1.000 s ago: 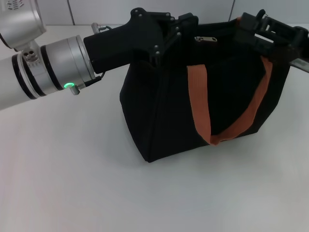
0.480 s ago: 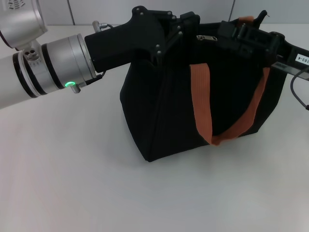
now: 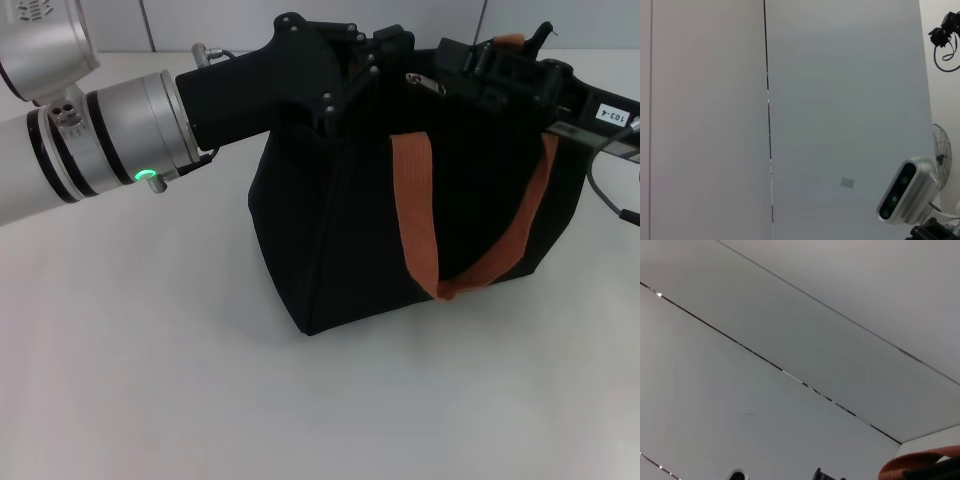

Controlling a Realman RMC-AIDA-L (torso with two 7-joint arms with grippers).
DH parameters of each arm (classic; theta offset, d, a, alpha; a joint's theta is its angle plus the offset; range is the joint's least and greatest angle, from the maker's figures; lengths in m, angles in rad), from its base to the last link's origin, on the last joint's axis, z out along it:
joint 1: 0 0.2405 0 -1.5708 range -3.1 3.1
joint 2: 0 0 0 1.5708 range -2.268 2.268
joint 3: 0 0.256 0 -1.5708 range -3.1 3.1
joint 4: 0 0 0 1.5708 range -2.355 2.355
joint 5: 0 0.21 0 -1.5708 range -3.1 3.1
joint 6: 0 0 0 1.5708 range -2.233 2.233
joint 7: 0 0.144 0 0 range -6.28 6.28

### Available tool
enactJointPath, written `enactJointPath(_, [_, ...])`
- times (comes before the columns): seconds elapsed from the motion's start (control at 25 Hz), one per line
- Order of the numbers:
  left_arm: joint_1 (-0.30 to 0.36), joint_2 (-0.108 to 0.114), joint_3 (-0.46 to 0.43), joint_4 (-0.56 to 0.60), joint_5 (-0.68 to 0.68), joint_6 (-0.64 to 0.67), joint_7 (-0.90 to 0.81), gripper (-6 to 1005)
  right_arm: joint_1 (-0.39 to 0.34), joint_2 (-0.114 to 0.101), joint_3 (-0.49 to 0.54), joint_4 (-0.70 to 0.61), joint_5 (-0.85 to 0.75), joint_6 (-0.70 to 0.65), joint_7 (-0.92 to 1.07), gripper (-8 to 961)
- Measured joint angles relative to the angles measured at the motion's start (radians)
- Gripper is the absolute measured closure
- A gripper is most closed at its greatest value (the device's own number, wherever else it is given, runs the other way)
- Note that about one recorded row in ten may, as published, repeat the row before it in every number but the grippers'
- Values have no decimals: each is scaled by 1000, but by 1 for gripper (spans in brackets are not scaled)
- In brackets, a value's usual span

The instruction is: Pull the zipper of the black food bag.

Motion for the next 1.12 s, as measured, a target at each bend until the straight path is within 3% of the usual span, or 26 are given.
enactJointPath(1.12, [0,0,0,-7,-3,-3,28,898,-5,3,2,18,-36,-60,-24,251])
